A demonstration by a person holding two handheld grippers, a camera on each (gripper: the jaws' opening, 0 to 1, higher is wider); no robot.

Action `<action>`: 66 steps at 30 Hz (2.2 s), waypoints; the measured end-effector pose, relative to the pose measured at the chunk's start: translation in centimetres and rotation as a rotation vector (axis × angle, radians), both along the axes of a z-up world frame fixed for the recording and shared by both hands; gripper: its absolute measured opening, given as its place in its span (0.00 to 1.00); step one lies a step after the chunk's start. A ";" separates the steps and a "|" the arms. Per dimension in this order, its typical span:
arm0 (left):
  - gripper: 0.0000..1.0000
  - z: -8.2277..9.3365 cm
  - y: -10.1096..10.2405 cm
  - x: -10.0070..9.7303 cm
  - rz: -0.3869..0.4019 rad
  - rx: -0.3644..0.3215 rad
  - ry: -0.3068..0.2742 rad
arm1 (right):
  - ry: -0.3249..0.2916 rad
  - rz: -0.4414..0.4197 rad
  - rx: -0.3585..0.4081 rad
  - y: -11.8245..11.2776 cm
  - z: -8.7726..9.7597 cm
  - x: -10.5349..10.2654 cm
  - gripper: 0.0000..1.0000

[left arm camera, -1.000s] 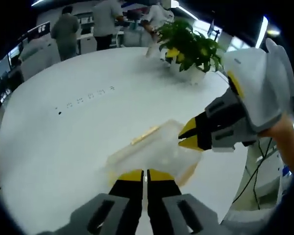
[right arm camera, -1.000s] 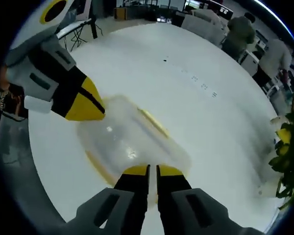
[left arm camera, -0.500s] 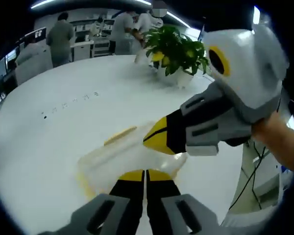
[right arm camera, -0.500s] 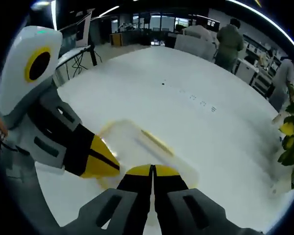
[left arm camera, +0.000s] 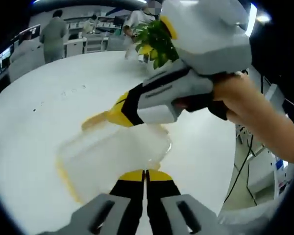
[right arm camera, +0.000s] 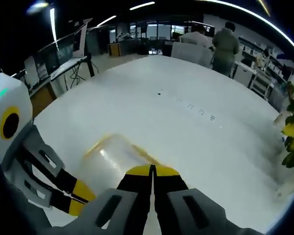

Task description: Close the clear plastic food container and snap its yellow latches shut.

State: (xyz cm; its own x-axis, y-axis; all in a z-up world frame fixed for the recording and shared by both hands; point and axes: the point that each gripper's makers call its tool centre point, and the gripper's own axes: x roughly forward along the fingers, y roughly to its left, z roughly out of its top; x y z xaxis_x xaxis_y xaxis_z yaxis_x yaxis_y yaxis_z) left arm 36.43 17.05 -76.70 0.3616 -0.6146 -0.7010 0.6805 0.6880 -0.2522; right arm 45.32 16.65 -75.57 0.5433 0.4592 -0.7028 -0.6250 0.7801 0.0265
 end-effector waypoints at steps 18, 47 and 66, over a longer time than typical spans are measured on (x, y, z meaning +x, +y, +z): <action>0.00 0.0 -0.1 -0.3 -0.009 -0.025 -0.029 | -0.001 -0.077 -0.003 0.1 -0.9 4.6 0.00; 0.00 0.0 0.0 -0.5 -0.004 -0.077 -0.023 | 0.085 -0.055 -0.070 -0.7 -3.4 4.0 0.00; 0.13 3.8 -1.4 -0.2 -0.288 -0.089 -0.211 | 0.020 0.554 -0.212 0.8 0.4 -0.3 0.07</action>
State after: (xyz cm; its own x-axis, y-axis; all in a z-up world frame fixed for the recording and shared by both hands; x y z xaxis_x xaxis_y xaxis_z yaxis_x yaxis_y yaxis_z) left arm 36.24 15.68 -72.88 0.2957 -0.7675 -0.5688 0.8866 0.4421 -0.1357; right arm 44.98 17.44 -75.20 0.2485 0.5187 -0.8181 -0.9415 0.3278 -0.0781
